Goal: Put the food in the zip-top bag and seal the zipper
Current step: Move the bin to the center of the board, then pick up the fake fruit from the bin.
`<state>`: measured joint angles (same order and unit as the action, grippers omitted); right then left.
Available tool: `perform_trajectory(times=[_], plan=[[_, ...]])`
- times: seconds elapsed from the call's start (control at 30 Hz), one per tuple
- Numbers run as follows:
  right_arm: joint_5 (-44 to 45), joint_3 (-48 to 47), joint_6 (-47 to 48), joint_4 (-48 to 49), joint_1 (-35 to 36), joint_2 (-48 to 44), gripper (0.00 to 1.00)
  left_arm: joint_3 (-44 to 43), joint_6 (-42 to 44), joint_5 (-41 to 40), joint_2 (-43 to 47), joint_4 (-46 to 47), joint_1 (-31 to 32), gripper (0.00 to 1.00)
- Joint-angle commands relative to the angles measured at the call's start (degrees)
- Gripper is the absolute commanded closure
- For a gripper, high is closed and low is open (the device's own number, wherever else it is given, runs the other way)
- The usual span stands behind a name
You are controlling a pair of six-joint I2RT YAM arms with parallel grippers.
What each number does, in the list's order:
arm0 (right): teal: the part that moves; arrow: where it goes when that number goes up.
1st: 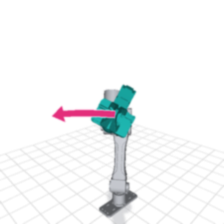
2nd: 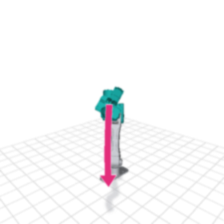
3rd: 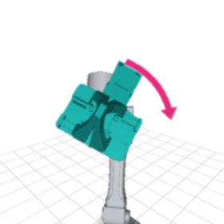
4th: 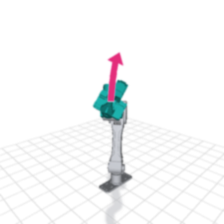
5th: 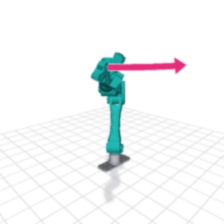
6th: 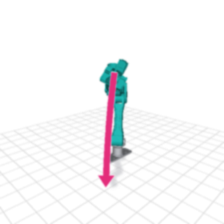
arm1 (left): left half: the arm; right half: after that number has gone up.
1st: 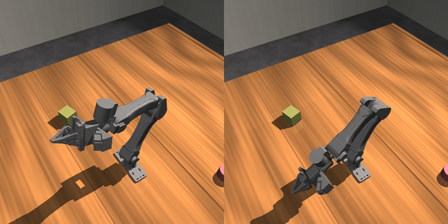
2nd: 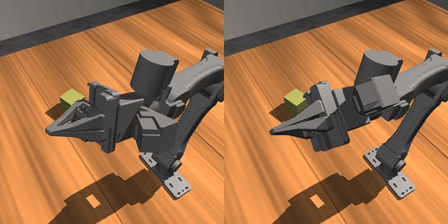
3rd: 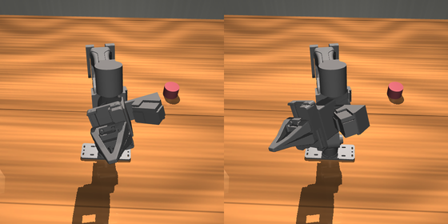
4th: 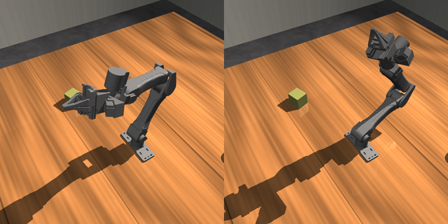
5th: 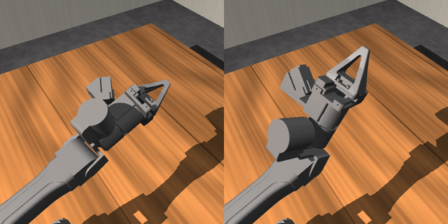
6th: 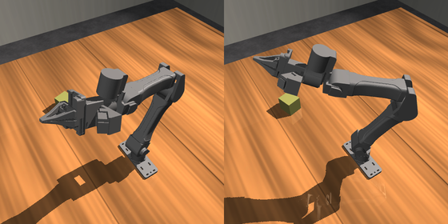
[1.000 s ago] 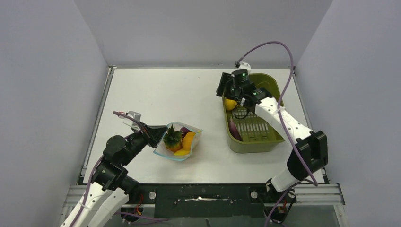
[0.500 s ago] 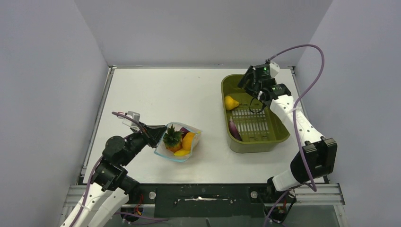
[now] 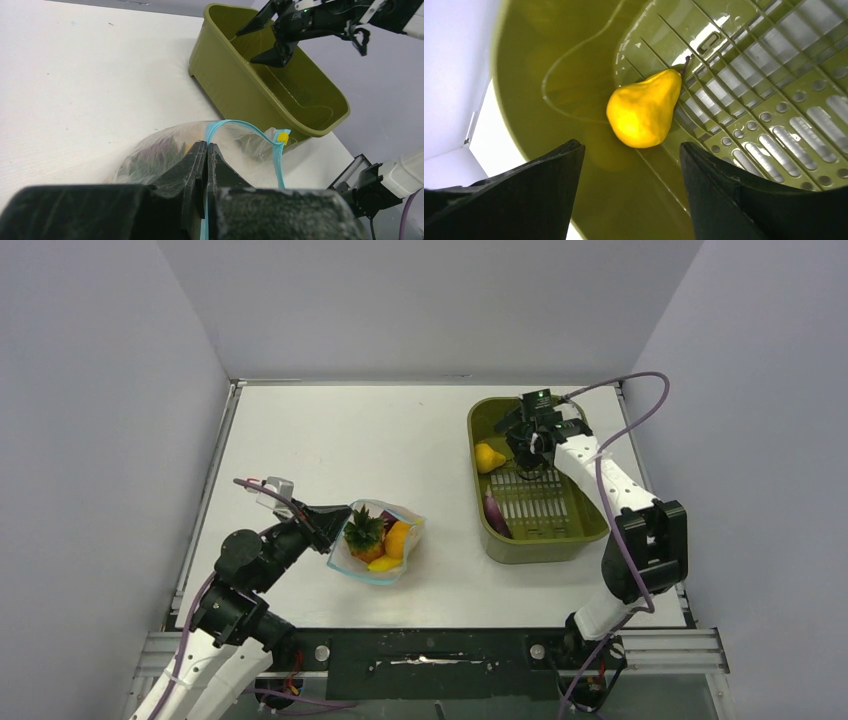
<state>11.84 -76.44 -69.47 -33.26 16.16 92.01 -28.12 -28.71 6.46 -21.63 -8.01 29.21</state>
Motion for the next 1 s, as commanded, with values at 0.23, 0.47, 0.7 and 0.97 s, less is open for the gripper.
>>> perform_trajectory(times=[0.23,0.47,0.7,0.97], plan=[[-4.67,-2.09,-15.81,5.14,0.26,8.56,0.26,-2.41,0.31,1.13,1.24,1.56,0.23,1.0],[-6.85,-3.35,-19.06,5.4,0.48,13.33,0.23,-1.69,0.41,0.7,2.14,1.42,0.23,1.0],[-7.91,-2.57,-17.29,7.9,0.11,16.08,0.29,-1.83,0.57,0.26,3.08,0.36,0.23,1.0],[-7.0,1.63,-14.96,12.19,-0.36,12.96,0.44,-2.02,0.67,-0.08,3.0,0.23,0.23,1.0]])
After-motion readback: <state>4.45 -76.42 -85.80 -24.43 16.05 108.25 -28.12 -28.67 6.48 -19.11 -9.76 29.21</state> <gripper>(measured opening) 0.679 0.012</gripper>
